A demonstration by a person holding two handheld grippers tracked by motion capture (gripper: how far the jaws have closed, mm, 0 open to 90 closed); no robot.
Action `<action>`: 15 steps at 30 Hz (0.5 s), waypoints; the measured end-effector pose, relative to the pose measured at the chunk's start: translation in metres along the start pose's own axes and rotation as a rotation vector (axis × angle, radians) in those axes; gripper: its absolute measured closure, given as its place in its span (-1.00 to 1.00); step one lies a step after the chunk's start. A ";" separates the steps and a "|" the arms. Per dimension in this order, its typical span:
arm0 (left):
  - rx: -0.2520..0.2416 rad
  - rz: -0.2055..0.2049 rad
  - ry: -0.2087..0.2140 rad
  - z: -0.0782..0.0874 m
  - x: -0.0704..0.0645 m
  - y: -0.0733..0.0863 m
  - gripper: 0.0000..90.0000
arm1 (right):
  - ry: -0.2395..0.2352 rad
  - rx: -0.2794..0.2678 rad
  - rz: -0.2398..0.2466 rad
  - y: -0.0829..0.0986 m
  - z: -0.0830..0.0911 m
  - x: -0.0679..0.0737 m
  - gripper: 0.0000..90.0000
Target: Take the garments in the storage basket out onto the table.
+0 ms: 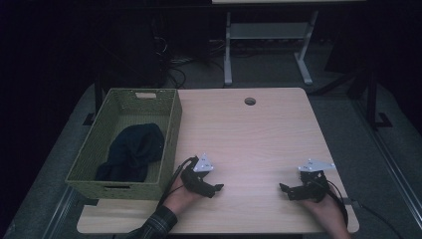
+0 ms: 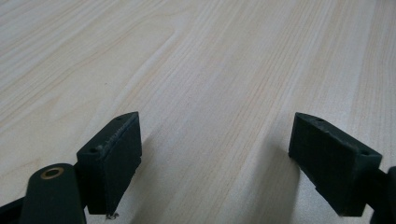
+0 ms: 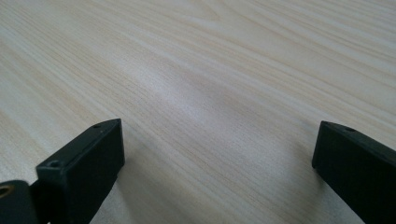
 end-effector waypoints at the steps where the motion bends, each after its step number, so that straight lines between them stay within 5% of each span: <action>1: 0.001 -0.001 0.000 0.000 0.000 0.000 -0.63 | 0.000 0.001 0.000 0.000 0.000 0.000 -0.96; 15: 0.016 0.011 -0.007 0.001 0.001 0.001 -0.71 | 0.000 0.002 0.000 0.000 0.000 0.000 -0.96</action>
Point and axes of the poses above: each handheld gripper's, and its own axes: z roughly backward along the jaws, y roughly out of its underside, x roughly to its left, the point moved 10 cm from there along -z, roughly forward along the jaws, and after that the axes turned 15 degrees about y, right-handed, at the moved point
